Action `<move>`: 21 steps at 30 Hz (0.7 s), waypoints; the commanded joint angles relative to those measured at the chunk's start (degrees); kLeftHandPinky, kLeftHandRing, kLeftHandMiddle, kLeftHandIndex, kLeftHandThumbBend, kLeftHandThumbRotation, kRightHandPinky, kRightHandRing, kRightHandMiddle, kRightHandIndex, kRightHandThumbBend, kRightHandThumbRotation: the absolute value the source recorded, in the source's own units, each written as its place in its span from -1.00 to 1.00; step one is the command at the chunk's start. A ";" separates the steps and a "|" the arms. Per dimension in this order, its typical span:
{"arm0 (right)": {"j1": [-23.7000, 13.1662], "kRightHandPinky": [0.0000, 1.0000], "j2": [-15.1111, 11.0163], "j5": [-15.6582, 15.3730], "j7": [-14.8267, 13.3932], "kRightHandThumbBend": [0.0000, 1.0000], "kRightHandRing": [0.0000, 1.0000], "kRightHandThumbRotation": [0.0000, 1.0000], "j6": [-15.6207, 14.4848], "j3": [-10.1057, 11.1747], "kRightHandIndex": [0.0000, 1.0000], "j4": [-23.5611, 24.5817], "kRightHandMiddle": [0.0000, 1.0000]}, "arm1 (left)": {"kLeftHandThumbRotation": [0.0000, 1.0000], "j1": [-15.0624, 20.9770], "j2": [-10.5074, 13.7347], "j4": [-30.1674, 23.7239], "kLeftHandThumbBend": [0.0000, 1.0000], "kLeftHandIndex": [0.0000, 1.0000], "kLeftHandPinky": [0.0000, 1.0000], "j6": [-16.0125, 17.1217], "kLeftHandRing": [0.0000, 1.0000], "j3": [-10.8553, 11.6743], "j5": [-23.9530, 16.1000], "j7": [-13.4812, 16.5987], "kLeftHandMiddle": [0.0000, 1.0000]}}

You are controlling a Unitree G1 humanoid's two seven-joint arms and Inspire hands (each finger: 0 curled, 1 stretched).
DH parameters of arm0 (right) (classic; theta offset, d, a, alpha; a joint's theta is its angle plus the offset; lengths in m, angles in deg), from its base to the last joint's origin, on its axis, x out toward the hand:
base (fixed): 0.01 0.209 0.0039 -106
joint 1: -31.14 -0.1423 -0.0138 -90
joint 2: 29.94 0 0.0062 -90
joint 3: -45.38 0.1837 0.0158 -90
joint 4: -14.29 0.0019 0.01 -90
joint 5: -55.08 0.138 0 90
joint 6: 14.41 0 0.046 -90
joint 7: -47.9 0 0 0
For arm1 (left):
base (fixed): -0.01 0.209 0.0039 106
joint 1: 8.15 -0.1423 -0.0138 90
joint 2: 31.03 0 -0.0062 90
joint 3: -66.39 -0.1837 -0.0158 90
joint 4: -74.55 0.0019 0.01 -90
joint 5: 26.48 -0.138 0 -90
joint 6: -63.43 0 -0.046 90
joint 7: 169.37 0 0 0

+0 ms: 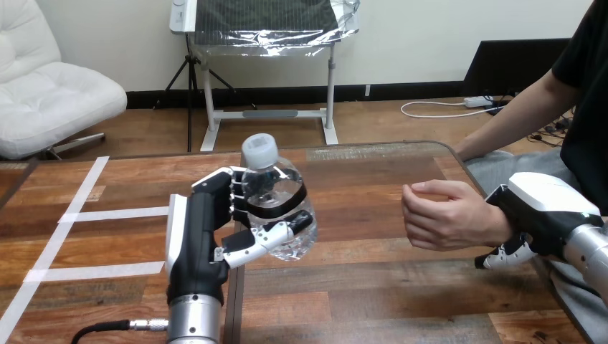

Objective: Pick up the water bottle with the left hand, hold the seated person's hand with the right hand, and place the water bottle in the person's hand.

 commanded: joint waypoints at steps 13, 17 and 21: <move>-2.32 -0.67 -1.10 0.70 -0.53 0.49 -0.55 -1.00 0.49 2.19 -0.32 4.81 -0.39 | -1.00 5.84 -1.24 -3.27 0.34 -0.08 -0.33 0.01 -0.24 -1.49 -0.08 -0.29 -0.15; -2.21 -0.65 -1.22 0.77 -0.38 0.49 -0.54 -1.00 0.39 2.30 -0.31 5.52 -0.39 | -1.00 6.10 -1.35 -3.26 0.34 -0.08 -0.33 -0.18 -0.24 -1.79 -0.18 -0.36 -0.15; -2.11 -0.64 -1.46 0.63 -0.50 0.50 -0.53 -1.00 0.62 2.31 -0.31 6.06 -0.39 | -1.00 6.30 -1.44 -3.28 0.34 -0.08 -0.33 -0.36 -0.24 -2.16 -0.42 -0.29 -0.15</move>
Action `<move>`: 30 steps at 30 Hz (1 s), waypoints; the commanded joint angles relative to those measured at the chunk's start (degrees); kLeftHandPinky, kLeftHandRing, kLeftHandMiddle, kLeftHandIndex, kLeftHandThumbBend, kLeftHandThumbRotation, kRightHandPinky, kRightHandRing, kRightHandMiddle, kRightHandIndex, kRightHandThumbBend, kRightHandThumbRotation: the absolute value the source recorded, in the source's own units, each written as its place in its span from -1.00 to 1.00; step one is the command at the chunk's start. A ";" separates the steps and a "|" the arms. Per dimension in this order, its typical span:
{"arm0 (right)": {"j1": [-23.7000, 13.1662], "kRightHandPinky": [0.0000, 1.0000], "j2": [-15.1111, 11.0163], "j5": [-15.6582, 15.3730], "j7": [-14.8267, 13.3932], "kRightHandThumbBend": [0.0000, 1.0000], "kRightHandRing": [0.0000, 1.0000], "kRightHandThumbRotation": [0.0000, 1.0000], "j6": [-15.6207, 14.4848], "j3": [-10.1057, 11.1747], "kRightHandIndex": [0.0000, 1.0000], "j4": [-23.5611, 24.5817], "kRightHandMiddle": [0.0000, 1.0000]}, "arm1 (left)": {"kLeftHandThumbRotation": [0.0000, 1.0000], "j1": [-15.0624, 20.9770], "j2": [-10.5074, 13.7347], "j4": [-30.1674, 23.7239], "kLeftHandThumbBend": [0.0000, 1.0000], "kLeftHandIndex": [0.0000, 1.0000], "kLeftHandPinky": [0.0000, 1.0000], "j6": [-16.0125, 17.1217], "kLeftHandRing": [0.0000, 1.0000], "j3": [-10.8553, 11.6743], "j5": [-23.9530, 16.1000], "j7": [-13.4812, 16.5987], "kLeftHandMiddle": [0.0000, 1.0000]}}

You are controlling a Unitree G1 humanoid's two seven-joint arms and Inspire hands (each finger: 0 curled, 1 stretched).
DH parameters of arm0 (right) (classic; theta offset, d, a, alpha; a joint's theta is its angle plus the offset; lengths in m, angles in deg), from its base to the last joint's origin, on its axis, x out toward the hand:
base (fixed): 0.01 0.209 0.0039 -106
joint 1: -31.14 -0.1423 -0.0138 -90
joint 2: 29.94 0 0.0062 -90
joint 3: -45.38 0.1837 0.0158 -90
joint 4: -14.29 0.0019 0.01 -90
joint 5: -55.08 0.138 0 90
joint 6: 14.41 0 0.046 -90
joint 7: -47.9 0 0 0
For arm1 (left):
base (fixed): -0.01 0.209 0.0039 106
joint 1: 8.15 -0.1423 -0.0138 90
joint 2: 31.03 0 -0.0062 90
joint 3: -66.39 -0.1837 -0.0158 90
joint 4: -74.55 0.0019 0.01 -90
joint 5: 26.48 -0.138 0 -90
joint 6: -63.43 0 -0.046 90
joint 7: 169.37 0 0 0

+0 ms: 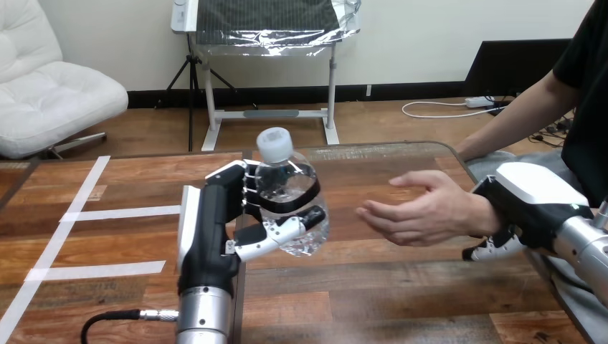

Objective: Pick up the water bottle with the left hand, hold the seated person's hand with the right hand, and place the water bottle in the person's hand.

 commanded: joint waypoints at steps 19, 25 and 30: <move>-1.21 -0.62 -1.75 0.67 -1.86 0.54 -0.52 -1.00 1.39 3.41 -0.33 5.89 -0.39 | -1.00 6.76 -2.66 -2.94 0.32 -0.08 -0.33 0.20 -0.24 -4.26 0.17 -1.05 -0.14; -1.25 -0.63 -1.66 0.31 -1.81 0.53 -0.53 -1.00 0.97 3.27 -0.34 6.24 -0.40 | -1.00 7.29 -2.91 -2.82 0.32 -0.08 -0.33 -0.10 -0.25 -5.06 0.61 -1.50 -0.15; -1.19 -0.64 -1.46 0.65 -1.67 0.52 -0.54 -1.00 0.94 3.45 -0.34 6.41 -0.41 | -1.00 7.90 -3.32 -2.12 0.32 -0.08 -0.33 0.44 -0.25 -5.59 1.16 -1.60 -0.15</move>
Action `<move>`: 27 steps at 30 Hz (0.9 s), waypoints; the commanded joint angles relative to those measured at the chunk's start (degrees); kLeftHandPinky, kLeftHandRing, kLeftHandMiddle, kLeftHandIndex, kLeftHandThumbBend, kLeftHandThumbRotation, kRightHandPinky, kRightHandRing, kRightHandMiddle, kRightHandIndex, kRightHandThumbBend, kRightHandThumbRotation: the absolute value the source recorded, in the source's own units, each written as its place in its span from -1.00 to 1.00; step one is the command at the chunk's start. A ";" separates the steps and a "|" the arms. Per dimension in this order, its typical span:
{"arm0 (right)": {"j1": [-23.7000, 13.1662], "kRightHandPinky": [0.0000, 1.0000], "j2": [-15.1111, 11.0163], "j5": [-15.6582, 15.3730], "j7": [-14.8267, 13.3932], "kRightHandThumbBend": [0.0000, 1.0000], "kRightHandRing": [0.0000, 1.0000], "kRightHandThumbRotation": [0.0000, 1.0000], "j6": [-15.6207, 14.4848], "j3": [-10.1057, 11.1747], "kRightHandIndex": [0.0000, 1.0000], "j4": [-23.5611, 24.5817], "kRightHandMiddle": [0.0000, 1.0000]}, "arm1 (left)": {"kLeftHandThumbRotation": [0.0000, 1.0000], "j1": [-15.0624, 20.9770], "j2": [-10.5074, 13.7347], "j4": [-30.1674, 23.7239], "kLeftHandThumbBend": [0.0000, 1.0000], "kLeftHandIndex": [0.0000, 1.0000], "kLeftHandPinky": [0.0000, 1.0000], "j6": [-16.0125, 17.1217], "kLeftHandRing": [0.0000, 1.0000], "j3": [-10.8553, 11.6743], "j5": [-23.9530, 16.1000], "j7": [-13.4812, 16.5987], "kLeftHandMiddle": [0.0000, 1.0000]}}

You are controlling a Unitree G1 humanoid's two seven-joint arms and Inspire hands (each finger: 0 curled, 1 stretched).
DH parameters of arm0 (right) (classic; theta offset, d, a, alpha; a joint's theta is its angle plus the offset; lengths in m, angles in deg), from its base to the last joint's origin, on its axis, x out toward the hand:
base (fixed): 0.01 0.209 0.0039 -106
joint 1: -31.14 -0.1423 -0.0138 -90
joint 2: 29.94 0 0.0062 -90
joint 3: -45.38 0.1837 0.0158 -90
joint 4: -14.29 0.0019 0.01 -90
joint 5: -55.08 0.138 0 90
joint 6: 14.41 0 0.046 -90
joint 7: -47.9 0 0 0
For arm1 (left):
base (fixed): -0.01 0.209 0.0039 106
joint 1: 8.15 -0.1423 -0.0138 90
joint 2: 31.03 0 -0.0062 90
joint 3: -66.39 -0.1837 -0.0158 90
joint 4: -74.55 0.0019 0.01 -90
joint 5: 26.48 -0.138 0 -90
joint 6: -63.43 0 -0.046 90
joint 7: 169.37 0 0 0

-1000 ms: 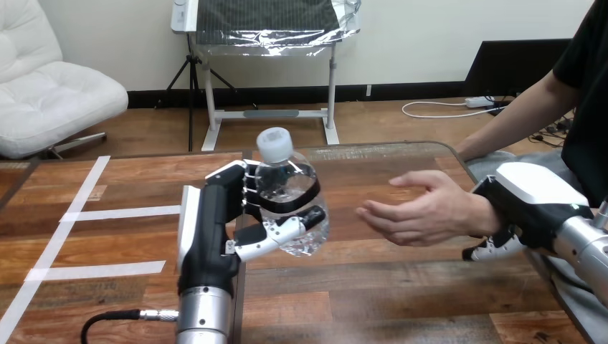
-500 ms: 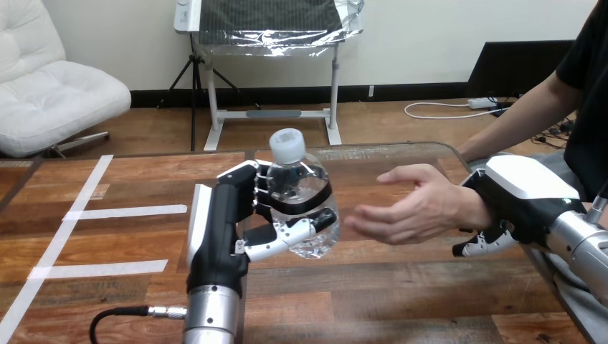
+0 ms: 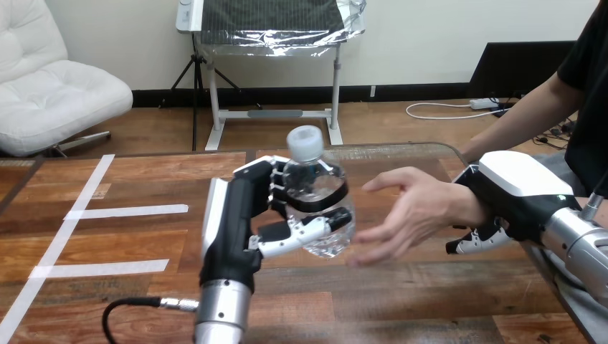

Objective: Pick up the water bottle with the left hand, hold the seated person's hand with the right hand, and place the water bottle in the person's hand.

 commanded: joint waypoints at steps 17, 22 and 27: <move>-1.13 -0.67 -1.52 -0.30 -1.89 0.52 -0.56 -1.00 -0.85 3.19 -0.34 2.79 -0.42 | -1.00 7.42 -3.71 -1.54 0.34 -0.08 -0.31 1.06 -0.25 -3.57 0.14 0.32 -0.16; -1.14 -0.67 -1.30 -0.85 -1.90 0.50 -0.56 -1.00 -1.38 2.98 -0.35 3.12 -0.42 | -1.00 7.80 -4.01 -1.43 0.36 -0.08 -0.31 0.82 -0.25 -4.18 -0.02 0.58 -0.16; -1.13 -0.69 -1.13 -1.06 -1.40 0.47 -0.57 -1.00 -1.89 2.88 -0.36 3.62 -0.43 | -1.00 8.24 -4.38 -1.23 0.37 -0.08 -0.31 0.98 -0.24 -4.90 0.42 0.35 -0.16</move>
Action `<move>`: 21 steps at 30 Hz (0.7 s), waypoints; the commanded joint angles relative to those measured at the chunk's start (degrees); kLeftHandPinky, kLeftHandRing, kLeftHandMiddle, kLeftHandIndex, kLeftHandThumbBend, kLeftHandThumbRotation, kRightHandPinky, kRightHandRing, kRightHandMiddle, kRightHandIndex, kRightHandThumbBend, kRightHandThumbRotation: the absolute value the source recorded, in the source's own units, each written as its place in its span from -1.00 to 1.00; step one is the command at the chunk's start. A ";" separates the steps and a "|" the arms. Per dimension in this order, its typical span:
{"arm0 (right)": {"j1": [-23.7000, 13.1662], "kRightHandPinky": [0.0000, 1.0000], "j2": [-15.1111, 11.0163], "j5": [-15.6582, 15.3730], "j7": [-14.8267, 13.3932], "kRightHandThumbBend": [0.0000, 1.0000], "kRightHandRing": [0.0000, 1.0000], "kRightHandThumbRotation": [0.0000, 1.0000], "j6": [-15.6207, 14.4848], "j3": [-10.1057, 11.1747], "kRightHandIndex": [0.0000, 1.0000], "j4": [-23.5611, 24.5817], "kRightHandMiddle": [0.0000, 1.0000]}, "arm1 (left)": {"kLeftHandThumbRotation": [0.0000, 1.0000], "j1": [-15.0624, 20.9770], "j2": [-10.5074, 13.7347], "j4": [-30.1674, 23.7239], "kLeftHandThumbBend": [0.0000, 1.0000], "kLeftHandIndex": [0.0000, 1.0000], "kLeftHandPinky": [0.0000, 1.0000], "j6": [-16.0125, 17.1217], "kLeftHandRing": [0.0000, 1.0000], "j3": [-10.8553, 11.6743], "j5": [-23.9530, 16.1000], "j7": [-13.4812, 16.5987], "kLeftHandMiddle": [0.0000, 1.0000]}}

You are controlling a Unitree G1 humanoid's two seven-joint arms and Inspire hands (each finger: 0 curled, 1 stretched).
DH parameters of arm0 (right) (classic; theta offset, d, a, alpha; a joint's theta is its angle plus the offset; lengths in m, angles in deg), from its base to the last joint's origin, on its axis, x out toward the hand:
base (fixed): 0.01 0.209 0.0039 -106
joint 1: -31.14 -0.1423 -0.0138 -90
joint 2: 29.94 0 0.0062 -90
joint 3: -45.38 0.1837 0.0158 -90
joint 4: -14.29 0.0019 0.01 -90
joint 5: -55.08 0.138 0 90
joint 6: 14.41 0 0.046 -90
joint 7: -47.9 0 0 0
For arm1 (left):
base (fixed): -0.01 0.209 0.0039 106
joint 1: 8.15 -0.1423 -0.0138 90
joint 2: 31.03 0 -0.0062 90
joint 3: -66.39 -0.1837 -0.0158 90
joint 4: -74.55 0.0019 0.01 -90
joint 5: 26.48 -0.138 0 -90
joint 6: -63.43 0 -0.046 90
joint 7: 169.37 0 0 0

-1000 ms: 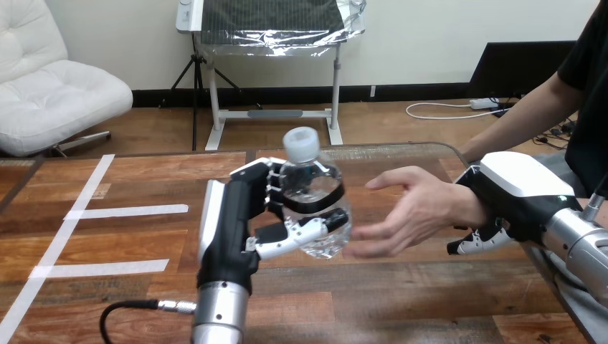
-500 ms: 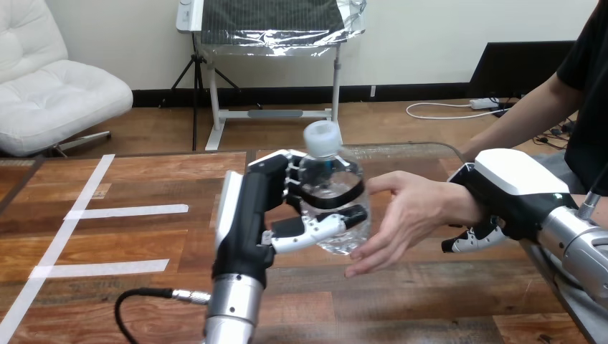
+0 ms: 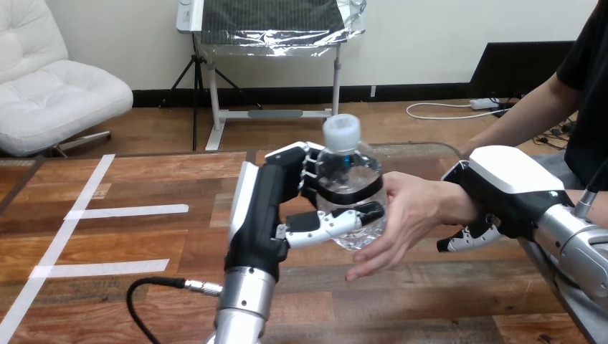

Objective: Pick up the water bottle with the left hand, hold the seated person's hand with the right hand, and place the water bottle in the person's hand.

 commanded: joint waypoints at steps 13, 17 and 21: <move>-1.52 -0.70 -0.98 -0.60 -1.50 0.51 -0.57 -1.00 -1.90 2.82 -0.36 0.64 -0.42 | -1.00 6.15 -5.28 -1.49 0.37 -0.09 -0.32 0.59 -0.25 -2.67 0.56 0.65 -0.16; -1.53 -0.69 -0.90 -0.72 -1.61 0.53 -0.57 -1.00 -1.85 2.76 -0.36 0.62 -0.42 | -1.00 6.29 -5.67 -1.92 0.37 -0.09 -0.30 -0.10 -0.25 -3.20 0.36 0.76 -0.16; -1.75 -0.70 -0.86 -0.58 -1.51 0.54 -0.58 -1.00 -1.46 2.71 -0.36 0.20 -0.43 | -1.00 6.86 -6.10 -1.91 0.36 -0.09 -0.27 -0.50 -0.24 -4.47 -0.06 0.83 -0.15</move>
